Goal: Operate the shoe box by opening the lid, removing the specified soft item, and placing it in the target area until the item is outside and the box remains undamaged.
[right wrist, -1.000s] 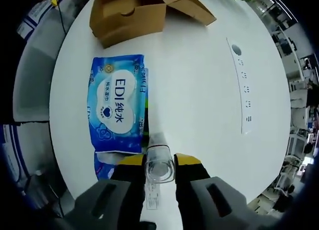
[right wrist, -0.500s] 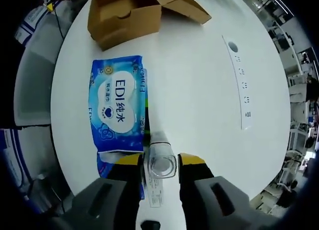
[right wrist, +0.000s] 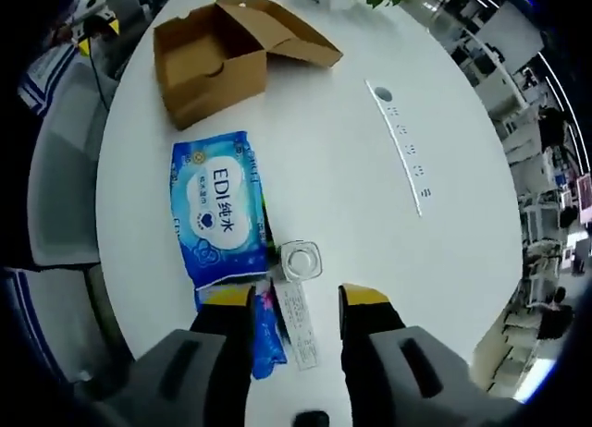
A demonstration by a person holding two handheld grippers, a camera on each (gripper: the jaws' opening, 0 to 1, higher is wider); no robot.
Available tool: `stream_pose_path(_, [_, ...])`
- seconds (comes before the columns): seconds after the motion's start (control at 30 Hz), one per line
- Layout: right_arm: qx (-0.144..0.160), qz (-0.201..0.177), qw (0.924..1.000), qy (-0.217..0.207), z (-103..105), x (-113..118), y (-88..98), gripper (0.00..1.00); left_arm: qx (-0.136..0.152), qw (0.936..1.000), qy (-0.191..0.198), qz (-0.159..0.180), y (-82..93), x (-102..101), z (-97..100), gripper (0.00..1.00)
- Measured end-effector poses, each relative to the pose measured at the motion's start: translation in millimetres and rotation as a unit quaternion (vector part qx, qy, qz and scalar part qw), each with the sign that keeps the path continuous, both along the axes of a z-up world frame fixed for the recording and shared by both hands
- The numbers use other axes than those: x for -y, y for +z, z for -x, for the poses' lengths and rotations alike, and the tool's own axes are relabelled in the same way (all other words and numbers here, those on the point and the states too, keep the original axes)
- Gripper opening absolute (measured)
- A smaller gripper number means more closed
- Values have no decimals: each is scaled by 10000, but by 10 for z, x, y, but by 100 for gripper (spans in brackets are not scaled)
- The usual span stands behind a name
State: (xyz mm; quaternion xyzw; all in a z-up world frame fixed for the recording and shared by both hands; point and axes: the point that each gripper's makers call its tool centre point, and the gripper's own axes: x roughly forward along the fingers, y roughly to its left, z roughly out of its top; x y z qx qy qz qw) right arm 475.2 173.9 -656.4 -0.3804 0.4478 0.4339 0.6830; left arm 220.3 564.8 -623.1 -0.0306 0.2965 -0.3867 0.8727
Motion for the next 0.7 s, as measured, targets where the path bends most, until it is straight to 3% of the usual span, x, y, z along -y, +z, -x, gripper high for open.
stream_pose_path(0.1, [229, -612, 9957, -663, 5, 30, 149, 35, 43, 10000, 3, 62, 47, 21, -31, 40])
stream_pose_path(0.27, [544, -1342, 9788, -1446, 116, 135, 355, 36, 80, 9997, 86, 220, 109, 36, -67, 39])
stream_pose_path(0.4, [781, -1873, 9575, -2051, 267, 230, 513, 39, 85, 9993, 154, 326, 138, 46, -89, 39])
stream_pose_path(0.53, [966, -2236, 9415, -2331, 431, 255, 630, 39, 109, 9985, 307, 436, 169, 17, -152, 39])
stream_pose_path(0.7, [1055, -2498, 9308, -2453, 593, 230, 676, 40, 120, 9982, 389, 434, 165, 1, -207, 39])
